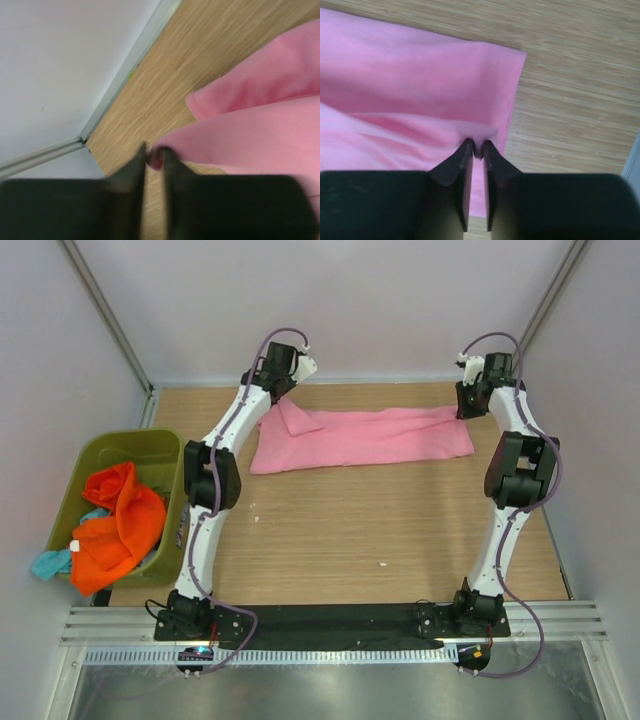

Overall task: Fold and stack the t-shirts
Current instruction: Fold the tshirt

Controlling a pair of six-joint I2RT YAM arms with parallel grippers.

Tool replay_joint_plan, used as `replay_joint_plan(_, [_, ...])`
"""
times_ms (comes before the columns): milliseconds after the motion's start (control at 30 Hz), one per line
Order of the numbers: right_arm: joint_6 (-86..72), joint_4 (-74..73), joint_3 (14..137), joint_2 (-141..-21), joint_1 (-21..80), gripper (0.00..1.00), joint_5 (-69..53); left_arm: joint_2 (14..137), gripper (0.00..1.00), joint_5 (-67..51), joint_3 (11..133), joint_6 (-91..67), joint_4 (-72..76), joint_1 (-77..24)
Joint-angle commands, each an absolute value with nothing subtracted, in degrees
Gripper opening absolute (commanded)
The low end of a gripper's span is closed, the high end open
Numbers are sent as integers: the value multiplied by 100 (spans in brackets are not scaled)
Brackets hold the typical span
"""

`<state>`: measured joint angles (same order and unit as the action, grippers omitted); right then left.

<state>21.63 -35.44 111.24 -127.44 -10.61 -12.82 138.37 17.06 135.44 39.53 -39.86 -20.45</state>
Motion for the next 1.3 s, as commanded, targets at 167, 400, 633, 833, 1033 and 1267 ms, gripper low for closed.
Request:
replay_joint_plan(167, [1592,-3094,11505,-12193,-1046,53,-791,13361,85,3217,13054,3464,-2189,-2004])
replay_joint_plan(400, [1345,-3287,10777,-11672,-862,58,-1371,11657,90,2875,11129,2769,-2389,-2469])
replay_joint_plan(633, [1274,-3480,10564,-12005,-677,58,-1801,12109,85,1452,11293,1565,-4893,-2742])
replay_joint_plan(833, [1309,-3480,10600,-12348,-554,58,-1723,12515,81,704,11856,1415,-5379,-2646])
replay_joint_plan(1033, [1388,-3480,10459,-12480,-545,58,-1679,13200,78,449,12603,1433,-5695,-2567])
replay_joint_plan(1267, [1424,-3358,10424,-12612,-545,58,-1600,13754,76,316,13112,1327,-5643,-2523])
